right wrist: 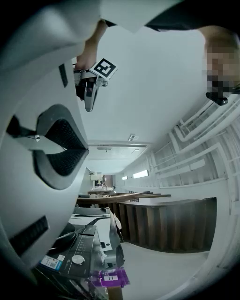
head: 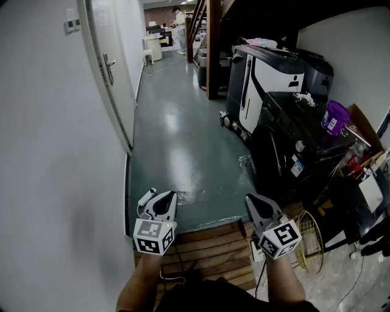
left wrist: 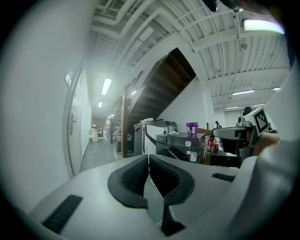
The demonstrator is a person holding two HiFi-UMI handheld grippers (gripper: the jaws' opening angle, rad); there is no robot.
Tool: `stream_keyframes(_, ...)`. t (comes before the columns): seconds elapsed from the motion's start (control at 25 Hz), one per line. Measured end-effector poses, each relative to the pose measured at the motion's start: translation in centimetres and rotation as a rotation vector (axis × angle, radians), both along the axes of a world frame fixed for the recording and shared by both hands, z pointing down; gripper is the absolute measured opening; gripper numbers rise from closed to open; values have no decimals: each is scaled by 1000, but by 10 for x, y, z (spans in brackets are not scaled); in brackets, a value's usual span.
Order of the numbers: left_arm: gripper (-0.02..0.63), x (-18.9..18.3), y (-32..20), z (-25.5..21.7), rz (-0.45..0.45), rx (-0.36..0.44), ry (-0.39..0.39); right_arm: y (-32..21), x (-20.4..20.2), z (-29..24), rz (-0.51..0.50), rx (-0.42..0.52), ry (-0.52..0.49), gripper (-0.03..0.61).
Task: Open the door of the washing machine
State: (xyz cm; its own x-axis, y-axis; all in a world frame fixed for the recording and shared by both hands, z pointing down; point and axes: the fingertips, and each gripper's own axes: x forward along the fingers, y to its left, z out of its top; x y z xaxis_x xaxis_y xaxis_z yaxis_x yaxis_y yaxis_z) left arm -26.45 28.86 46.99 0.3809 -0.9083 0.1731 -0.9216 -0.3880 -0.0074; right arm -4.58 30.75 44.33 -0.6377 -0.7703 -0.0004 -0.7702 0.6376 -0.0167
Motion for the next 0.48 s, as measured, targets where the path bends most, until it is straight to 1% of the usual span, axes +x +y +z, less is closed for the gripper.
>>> stream_keyframes(0.2,21,5,1,0,-1,0,-3,2,4,2,0,-5,9,12)
stream_keyframes(0.32,21,5,1,0,-13,1,-6,1,7,3,0,-13,-9,12)
stream_keyframes(0.48,21,6,5,4,-9,-10,-4,3,7,4,-23,-12,-10,12)
